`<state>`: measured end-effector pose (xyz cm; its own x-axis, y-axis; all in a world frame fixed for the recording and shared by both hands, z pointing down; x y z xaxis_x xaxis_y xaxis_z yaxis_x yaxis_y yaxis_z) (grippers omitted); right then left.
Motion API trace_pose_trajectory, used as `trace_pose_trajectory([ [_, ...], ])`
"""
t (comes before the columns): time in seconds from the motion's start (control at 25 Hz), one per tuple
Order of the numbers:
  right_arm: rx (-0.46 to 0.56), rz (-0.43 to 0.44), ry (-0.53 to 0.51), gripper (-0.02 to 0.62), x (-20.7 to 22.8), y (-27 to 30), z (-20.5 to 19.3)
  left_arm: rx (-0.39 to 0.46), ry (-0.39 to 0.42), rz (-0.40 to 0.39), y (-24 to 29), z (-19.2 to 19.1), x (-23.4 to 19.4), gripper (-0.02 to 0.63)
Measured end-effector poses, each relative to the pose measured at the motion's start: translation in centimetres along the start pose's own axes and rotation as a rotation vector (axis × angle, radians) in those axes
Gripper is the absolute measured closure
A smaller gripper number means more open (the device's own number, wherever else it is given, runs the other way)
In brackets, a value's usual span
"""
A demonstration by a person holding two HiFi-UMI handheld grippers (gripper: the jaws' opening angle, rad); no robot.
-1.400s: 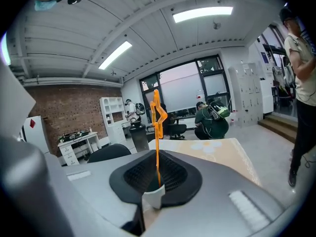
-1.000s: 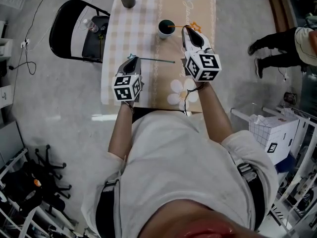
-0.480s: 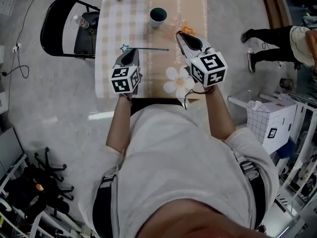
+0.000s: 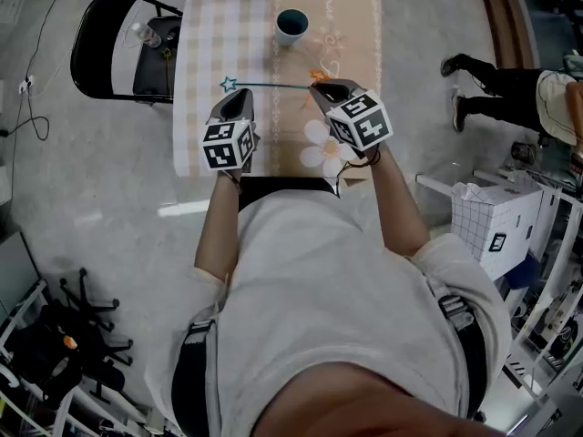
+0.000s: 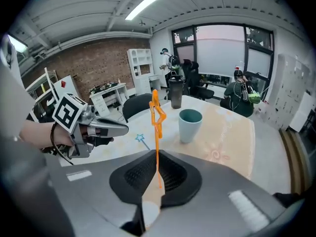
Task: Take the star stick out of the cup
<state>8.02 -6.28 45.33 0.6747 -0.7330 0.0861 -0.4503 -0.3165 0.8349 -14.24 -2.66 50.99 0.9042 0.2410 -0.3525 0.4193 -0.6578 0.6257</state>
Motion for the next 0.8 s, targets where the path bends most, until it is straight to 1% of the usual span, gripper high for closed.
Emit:
trace_pose_trajectory([
  [0.2, 0.036, -0.005, -0.048, 0.58, -0.9, 1.8, 1.3, 0.002, -0.018, 0.029, -0.6, -0.1, -1.2, 0.601],
  [0.44, 0.082, 0.021, -0.099, 0.578, -2.3, 4.5, 2.6, -0.008, -0.05, 0.067, -0.9, -0.6, -2.7, 0.601],
  [0.56, 0.09, 0.009, -0.146, 0.578, -2.8, 6.3, 3.3, -0.016, -0.071, 0.087, -0.9, -1.1, -3.4, 0.601],
  [0.64, 0.072, 0.014, -0.198, 0.578, -3.3, 7.7, 3.8, -0.022, -0.09, 0.106, -1.2, -1.5, -4.0, 0.601],
  [0.8, -0.002, 0.051, -0.291, 0.578, -4.6, 11.0, 4.0, -0.028, -0.13, 0.15, -1.8, -2.3, -5.5, 0.601],
])
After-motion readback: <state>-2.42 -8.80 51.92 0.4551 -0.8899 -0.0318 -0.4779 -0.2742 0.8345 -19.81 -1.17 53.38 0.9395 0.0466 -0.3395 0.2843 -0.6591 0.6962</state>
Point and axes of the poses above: the fingertips, and each gripper's own axes: y forward along the fingers, x to its right, z out of its top, the point moved 9 cm from there along -y, backward along the fingers, and after that the axes turned 7 degrees about -x, right-handed, at the moved point
